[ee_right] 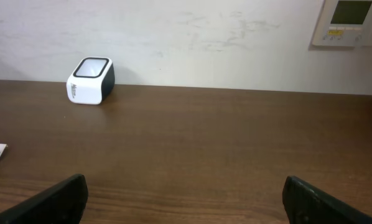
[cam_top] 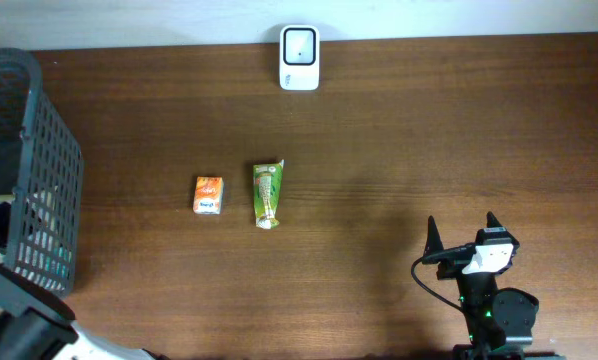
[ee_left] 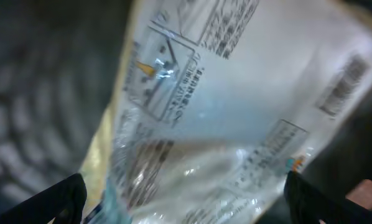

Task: Scan the item barcode
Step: 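Reach the left gripper into the basket and grasp the white snack bag, then place the white snack bag left of the orange box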

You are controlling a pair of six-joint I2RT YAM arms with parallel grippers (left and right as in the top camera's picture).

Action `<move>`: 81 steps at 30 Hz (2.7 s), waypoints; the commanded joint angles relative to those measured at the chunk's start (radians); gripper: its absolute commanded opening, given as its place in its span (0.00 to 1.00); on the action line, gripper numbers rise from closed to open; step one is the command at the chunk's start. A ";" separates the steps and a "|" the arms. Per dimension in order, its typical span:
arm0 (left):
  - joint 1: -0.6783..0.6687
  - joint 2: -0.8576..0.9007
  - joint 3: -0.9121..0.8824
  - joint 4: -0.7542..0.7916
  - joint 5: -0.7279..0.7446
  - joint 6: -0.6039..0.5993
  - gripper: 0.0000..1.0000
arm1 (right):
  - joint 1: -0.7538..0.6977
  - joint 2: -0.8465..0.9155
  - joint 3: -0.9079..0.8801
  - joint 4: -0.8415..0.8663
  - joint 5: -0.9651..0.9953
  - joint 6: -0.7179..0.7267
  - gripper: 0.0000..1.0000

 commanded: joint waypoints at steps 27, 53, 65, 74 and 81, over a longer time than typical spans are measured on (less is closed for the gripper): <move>-0.112 -0.199 0.749 -0.216 0.376 -0.105 0.00 | 0.007 -0.006 -0.008 -0.001 0.005 0.008 0.99; -0.866 -0.018 -0.098 -0.027 -0.148 -0.549 0.00 | 0.007 -0.006 -0.008 -0.001 0.005 0.008 0.99; -0.936 -0.018 -0.206 0.183 0.201 -0.548 0.82 | 0.007 -0.006 -0.008 -0.001 0.005 0.008 0.99; -0.835 -0.161 0.675 -0.359 -0.166 -0.505 0.99 | 0.007 -0.006 -0.008 -0.001 0.005 0.008 0.99; -0.510 -0.243 0.906 -0.554 -0.330 -0.516 0.99 | 0.007 -0.006 -0.008 -0.001 0.005 0.008 0.99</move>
